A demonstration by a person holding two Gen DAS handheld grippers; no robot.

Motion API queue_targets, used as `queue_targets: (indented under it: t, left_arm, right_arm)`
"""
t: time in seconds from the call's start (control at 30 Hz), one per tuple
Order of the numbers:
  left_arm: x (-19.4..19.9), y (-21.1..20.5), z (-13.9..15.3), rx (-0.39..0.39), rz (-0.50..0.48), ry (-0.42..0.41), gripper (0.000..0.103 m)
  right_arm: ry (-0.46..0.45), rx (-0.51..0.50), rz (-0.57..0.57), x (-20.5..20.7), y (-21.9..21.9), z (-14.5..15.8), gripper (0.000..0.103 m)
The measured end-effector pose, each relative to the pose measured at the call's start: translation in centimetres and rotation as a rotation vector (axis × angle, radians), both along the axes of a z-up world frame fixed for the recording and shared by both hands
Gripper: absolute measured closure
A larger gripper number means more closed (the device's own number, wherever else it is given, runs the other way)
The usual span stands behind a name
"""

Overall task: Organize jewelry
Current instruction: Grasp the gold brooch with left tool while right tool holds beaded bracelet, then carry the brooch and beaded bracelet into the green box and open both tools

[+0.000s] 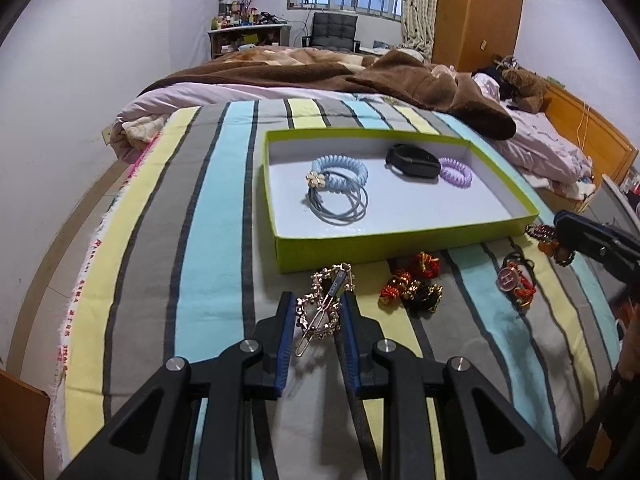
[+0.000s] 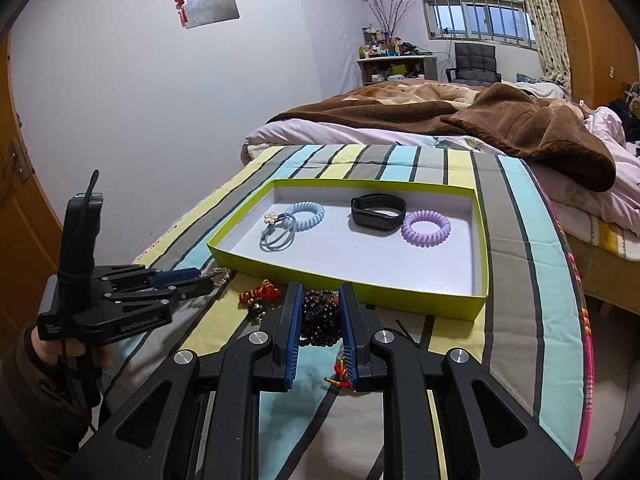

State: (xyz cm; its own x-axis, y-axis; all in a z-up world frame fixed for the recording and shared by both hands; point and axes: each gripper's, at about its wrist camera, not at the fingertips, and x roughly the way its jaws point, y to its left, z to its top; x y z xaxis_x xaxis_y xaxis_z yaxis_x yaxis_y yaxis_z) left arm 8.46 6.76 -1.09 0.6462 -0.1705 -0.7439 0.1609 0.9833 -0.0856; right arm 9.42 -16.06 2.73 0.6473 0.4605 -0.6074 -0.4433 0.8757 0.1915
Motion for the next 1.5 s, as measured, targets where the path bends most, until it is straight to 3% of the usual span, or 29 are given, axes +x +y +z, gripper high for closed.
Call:
queue_targets:
  t: [0.23,0.53,0.63,1.0,1.5]
  left_arm:
    - [0.0,-0.2,2.5,-0.036,-0.022,-0.054,0.079]
    - [4.2,-3.0,4.1,-0.043,-0.078,-0.064,0.079]
    - [5.8,-3.9,3.9,-0.083,-0.098,-0.042,0.079]
    - [10.6,-7.1,1.0,-0.077,-0.107,0.044,0.079]
    - [12.0,-8.0,-1.0,-0.034,-0.092,0.088,0.079]
  right_arm:
    - [-0.025,0.006,-0.017,0.9,-0.7,1.3,0.084]
    - [-0.044,-0.030,-0.065,4.6,-1.7,2.3,0.084]
    - [-0.035,-0.048,-0.069,6.2,-1.8,1.8,0.084]
    - [-0.013,-0.075,-0.031,10.7,-1.5,-0.7,0.084]
    - [0.060,-0.131,0.017,11.7,-1.2,-3.7,0.084]
